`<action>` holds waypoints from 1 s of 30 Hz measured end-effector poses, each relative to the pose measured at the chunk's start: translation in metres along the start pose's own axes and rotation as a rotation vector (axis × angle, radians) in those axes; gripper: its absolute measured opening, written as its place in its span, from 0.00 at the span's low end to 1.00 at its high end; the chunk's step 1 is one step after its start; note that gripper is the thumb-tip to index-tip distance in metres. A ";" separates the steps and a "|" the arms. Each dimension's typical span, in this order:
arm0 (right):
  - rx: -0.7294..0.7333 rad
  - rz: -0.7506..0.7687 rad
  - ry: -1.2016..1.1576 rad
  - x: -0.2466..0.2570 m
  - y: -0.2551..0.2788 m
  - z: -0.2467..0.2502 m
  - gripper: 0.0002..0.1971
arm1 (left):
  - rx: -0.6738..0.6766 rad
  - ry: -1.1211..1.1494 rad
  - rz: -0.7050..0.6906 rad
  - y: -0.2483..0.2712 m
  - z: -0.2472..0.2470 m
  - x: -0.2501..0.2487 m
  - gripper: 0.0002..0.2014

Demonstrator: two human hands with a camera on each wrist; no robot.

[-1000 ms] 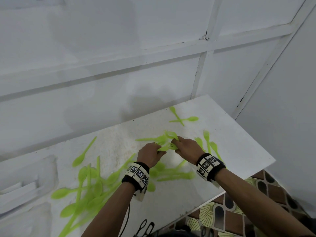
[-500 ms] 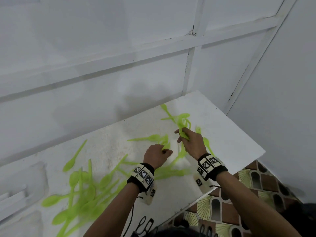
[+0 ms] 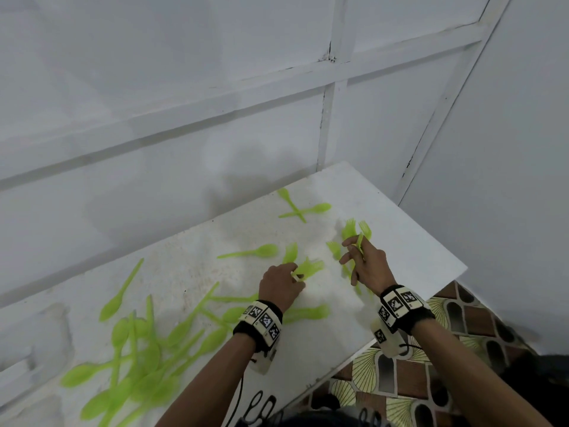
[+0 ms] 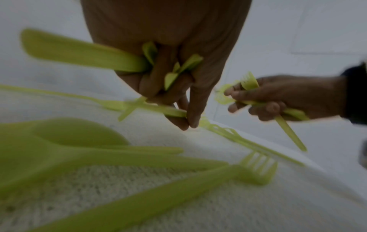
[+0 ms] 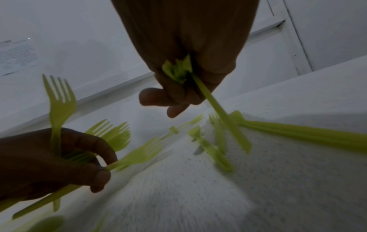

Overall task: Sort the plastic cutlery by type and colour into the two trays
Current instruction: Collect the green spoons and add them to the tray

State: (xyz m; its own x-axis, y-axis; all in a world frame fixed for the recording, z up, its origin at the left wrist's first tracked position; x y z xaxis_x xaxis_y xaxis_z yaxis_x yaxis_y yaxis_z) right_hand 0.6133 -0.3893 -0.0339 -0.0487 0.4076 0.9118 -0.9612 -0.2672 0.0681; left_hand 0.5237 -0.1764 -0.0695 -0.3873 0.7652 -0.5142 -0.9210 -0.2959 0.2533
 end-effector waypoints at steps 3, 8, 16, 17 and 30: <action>-0.012 -0.038 -0.051 -0.004 0.001 0.005 0.08 | -0.001 0.139 0.034 -0.004 0.002 0.009 0.26; 0.030 -0.021 0.002 -0.005 0.000 0.007 0.15 | 0.004 0.287 0.011 -0.002 0.000 0.013 0.16; 0.080 0.074 0.502 -0.027 -0.013 -0.004 0.10 | -0.131 0.401 -0.079 0.007 0.019 -0.010 0.06; 0.052 0.075 0.563 -0.027 -0.014 -0.006 0.10 | -0.148 0.418 -0.100 0.008 0.022 -0.014 0.07; 0.152 -0.031 1.008 -0.008 -0.014 -0.052 0.16 | -0.076 0.387 -0.153 0.003 0.010 -0.027 0.13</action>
State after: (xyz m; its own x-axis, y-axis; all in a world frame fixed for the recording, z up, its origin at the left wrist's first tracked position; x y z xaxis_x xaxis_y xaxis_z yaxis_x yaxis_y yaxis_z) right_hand 0.6128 -0.3430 -0.0629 -0.2976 0.9431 0.1485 -0.9248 -0.3234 0.2004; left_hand 0.5322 -0.1920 -0.0467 -0.2200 0.5369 -0.8145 -0.9638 -0.2484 0.0966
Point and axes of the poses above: each hand's wrist, its own y-axis away from the middle knuckle, its own z-axis out of the back of the hand, x = y × z, the point moved 8 cm from there along -y, towards the middle knuckle, and after that the axes turned 3 degrees about -y, right-handed, at the moved point
